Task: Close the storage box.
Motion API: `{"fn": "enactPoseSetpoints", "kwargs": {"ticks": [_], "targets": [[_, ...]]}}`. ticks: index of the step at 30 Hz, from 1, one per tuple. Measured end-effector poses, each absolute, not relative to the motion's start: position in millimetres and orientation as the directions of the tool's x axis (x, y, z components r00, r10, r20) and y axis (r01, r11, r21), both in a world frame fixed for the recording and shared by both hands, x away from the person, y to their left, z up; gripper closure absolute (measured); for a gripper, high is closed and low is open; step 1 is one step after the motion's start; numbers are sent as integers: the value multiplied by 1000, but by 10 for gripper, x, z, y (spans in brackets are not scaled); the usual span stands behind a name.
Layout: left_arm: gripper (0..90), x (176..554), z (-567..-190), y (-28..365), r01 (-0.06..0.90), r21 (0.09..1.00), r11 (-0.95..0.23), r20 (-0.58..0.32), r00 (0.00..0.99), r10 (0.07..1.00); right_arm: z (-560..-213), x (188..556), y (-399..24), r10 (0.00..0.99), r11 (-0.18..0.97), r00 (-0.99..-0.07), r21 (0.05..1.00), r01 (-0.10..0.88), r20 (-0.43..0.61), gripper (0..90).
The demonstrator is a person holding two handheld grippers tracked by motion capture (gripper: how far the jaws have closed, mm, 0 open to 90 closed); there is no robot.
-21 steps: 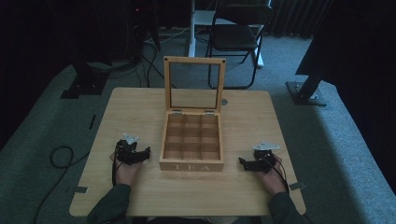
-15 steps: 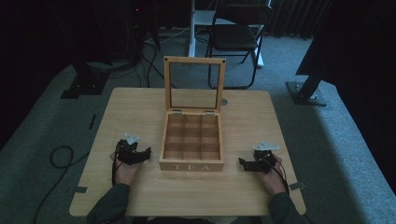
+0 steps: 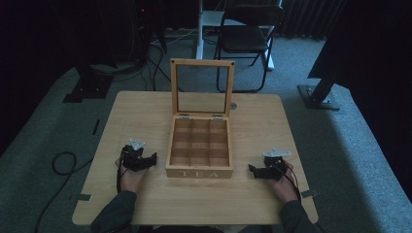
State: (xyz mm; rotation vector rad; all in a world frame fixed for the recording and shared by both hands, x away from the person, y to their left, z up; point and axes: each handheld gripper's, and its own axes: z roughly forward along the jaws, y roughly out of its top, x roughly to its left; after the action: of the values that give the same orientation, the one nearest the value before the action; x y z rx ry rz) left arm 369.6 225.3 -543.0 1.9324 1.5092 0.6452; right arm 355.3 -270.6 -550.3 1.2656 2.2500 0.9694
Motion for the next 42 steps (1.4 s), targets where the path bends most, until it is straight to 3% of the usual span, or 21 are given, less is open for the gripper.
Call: {"fn": "enactPoseSetpoints", "kwargs": {"ticks": [8,16,31,42], "targets": [[348,3695,-5365,2231,699,686,-201,70,212,975,-5503,3552,-2707,853,357,-522,725,589,5,134],[397,3741,-5264,2281,701,694,-164,17,212,977,-5503,3547,-2704,854,355,-520,725,590,5,135],[401,3858,-4977,2365,684,724,-86,-95,223,970,-5502,3544,-2700,845,365,-534,725,583,4,139],[399,3953,-4725,2300,648,752,-120,-84,275,958,-5502,3544,-2700,845,365,-534,725,584,5,138]]}}
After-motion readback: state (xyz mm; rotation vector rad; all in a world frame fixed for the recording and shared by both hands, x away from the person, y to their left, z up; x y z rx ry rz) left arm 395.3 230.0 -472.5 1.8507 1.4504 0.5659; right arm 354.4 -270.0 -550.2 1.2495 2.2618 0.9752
